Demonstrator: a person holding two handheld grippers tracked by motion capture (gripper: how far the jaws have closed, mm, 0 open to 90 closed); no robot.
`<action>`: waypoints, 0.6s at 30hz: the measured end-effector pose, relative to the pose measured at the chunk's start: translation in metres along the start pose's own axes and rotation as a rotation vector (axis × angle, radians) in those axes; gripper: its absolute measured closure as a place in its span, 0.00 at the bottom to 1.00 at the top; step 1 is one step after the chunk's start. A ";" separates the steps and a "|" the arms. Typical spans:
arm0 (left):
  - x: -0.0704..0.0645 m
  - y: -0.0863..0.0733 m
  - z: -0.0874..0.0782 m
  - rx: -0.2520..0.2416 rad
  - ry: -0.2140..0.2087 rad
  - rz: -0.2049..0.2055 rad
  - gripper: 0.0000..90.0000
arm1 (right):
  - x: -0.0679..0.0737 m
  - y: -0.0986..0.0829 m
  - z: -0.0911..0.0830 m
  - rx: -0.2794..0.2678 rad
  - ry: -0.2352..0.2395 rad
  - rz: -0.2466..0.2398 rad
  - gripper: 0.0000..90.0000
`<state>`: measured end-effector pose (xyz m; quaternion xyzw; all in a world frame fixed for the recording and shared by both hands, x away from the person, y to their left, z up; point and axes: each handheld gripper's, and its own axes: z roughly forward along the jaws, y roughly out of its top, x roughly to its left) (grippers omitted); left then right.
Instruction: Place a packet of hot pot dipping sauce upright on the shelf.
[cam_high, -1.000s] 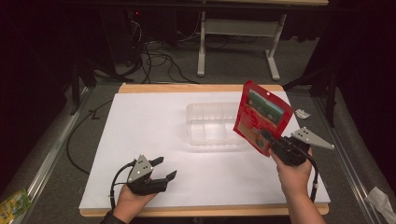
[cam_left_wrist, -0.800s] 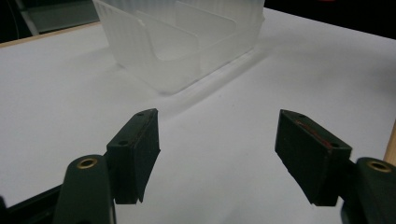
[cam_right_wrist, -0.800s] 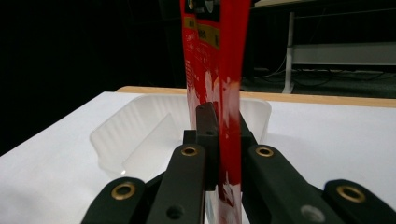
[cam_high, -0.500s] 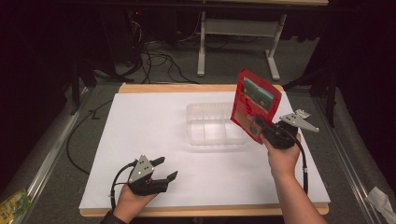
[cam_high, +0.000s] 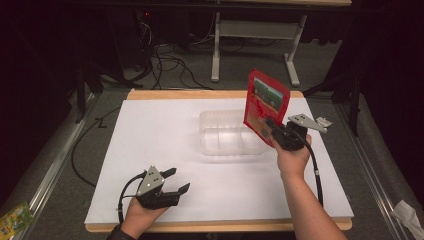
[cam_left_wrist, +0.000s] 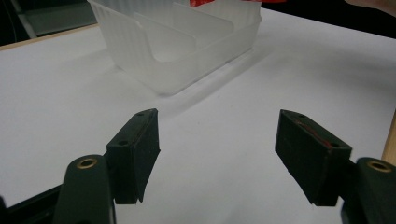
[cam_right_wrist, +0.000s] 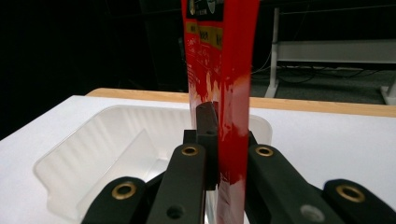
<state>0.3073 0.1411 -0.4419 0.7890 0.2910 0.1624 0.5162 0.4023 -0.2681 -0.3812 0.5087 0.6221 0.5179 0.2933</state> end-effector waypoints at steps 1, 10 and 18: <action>0.000 0.000 0.000 0.003 -0.002 0.001 0.35 | 0.001 0.000 0.002 0.000 0.000 0.004 0.99; 0.003 0.000 -0.002 -0.008 0.003 -0.008 0.35 | 0.001 -0.001 0.018 -0.005 -0.024 0.012 0.99; 0.003 0.000 -0.002 -0.002 -0.001 -0.003 0.35 | -0.001 -0.003 0.027 0.001 -0.033 0.020 0.99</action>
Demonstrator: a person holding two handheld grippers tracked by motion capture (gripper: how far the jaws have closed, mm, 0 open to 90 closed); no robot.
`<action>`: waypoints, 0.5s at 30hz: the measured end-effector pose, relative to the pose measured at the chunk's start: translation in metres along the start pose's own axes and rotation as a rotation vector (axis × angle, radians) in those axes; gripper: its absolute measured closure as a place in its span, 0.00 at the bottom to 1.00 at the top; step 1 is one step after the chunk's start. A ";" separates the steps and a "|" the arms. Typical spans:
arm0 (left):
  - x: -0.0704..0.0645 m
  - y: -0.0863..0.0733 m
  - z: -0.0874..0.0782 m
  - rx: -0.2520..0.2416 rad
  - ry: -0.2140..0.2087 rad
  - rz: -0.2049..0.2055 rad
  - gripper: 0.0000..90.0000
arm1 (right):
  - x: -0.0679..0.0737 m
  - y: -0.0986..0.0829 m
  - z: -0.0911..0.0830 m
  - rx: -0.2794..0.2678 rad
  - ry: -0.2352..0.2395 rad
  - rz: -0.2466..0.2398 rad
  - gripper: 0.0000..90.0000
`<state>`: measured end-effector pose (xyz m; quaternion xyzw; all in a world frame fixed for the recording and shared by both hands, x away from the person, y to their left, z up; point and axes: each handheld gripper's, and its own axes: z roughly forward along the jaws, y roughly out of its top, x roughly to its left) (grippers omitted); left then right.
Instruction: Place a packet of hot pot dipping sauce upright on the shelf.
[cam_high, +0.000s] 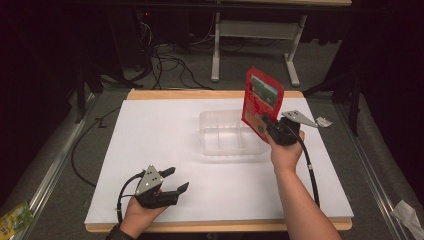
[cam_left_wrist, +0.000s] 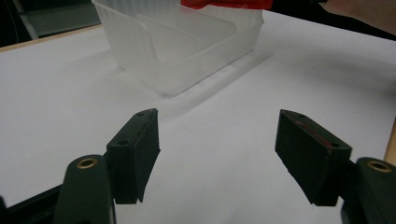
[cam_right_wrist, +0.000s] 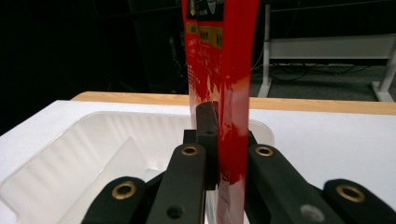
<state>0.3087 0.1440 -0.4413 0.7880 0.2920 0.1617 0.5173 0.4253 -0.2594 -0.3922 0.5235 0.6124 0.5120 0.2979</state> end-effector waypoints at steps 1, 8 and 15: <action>0.000 0.000 0.000 0.000 0.000 0.000 0.35 | 0.000 0.000 0.001 0.001 -0.004 -0.002 0.99; 0.002 0.000 0.000 -0.005 0.002 -0.008 0.35 | 0.002 -0.005 0.008 0.004 -0.004 -0.005 0.99; 0.001 0.000 0.000 -0.002 -0.002 -0.007 0.35 | 0.003 -0.013 0.014 0.010 -0.007 -0.010 0.99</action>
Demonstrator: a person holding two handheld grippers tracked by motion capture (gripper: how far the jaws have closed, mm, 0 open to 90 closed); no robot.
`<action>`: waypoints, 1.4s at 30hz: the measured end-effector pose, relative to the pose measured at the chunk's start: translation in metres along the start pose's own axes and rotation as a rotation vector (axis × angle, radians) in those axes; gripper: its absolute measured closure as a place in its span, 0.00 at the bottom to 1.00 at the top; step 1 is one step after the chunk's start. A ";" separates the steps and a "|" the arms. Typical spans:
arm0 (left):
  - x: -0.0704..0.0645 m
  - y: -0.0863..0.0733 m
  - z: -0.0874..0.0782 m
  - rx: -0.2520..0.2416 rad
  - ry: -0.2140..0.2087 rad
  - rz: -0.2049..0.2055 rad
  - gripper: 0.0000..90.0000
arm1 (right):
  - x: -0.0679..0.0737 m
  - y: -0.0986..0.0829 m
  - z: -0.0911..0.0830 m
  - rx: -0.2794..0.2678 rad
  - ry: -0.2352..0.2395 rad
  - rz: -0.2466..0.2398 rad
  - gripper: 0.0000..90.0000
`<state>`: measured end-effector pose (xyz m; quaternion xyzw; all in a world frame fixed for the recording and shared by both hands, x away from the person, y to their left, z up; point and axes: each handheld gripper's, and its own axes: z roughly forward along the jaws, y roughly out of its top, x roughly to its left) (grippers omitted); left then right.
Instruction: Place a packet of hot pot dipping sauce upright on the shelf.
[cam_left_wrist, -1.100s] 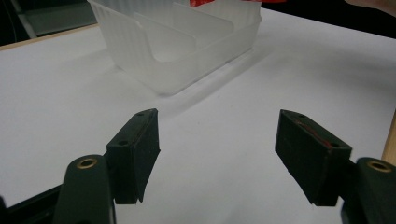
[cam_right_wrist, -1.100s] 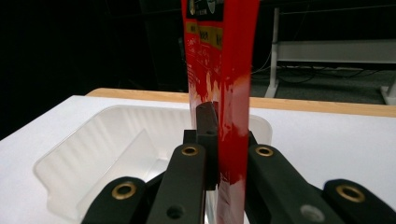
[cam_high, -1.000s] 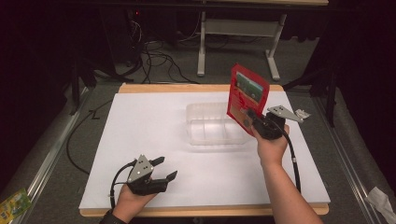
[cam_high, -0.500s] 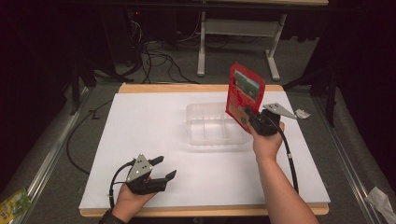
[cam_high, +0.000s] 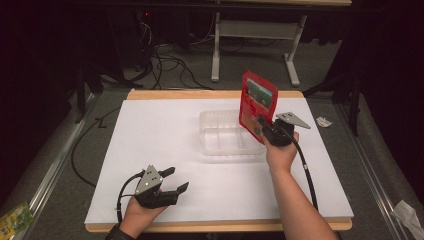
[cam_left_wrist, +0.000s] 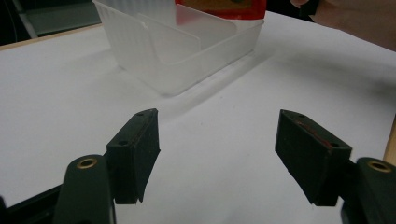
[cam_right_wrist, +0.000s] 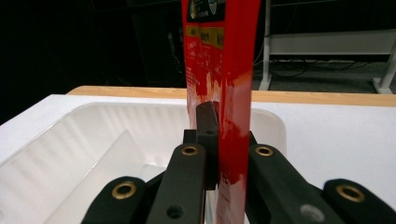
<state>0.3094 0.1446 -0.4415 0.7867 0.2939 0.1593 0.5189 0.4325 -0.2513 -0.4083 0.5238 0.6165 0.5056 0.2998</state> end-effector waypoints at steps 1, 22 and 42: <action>0.000 0.000 0.000 0.001 -0.002 0.001 0.35 | 0.000 -0.001 0.000 0.001 -0.001 0.002 0.99; 0.000 0.000 0.002 0.014 -0.016 -0.001 0.35 | -0.002 -0.018 0.001 0.077 -0.002 -0.058 0.99; -0.001 -0.001 0.003 0.020 -0.023 0.001 0.34 | -0.002 -0.030 -0.002 0.094 -0.005 -0.068 0.96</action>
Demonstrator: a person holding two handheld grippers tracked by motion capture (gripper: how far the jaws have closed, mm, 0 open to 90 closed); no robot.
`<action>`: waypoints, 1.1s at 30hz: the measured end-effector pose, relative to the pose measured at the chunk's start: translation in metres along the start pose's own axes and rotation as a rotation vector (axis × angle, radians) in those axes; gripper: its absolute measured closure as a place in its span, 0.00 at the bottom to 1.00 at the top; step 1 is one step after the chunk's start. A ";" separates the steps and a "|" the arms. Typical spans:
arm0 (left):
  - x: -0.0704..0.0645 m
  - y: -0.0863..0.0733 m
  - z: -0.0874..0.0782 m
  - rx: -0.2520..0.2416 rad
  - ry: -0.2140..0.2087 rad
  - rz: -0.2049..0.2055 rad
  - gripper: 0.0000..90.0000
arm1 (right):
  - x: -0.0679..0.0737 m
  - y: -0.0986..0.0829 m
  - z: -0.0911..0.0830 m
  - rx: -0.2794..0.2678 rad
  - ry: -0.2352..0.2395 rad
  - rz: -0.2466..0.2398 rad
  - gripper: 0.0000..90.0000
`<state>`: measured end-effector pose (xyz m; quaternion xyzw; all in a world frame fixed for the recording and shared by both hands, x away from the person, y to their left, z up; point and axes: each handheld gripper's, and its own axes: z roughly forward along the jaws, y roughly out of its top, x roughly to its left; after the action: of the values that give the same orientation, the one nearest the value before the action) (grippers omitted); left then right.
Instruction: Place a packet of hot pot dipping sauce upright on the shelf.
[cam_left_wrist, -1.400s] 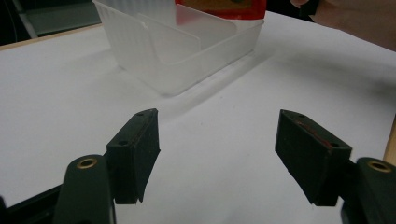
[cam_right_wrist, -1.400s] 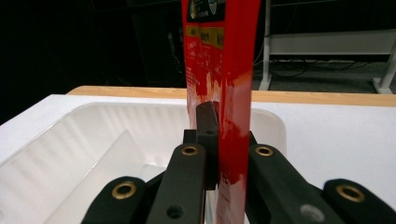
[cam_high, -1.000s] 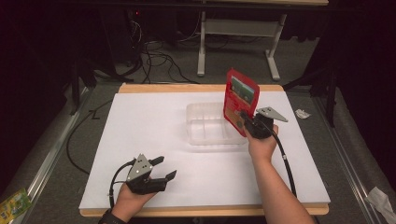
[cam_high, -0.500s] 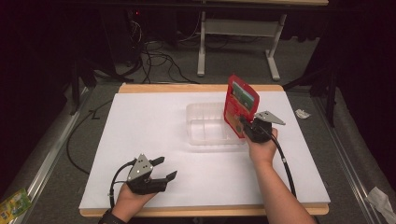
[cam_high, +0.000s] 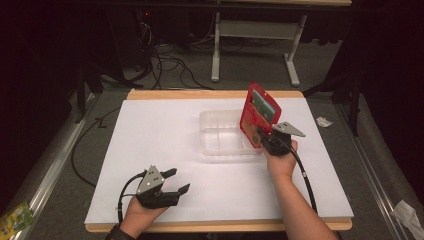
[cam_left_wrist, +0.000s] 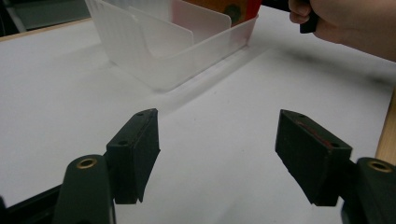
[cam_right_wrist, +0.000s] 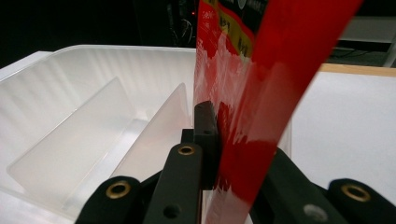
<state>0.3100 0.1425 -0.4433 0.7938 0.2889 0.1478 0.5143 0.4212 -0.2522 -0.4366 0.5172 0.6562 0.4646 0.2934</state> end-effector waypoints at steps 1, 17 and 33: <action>0.000 0.000 0.000 -0.001 -0.001 0.000 0.34 | 0.000 0.000 0.000 0.000 0.003 -0.002 0.95; 0.000 0.000 0.001 -0.003 -0.005 0.000 0.34 | 0.009 0.021 -0.010 -0.005 0.049 -0.023 0.40; 0.000 0.000 0.001 -0.004 -0.002 0.003 0.34 | 0.007 0.025 -0.015 0.019 0.067 -0.005 0.27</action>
<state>0.3105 0.1421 -0.4435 0.7932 0.2872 0.1484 0.5161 0.4169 -0.2496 -0.4070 0.5026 0.6713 0.4747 0.2674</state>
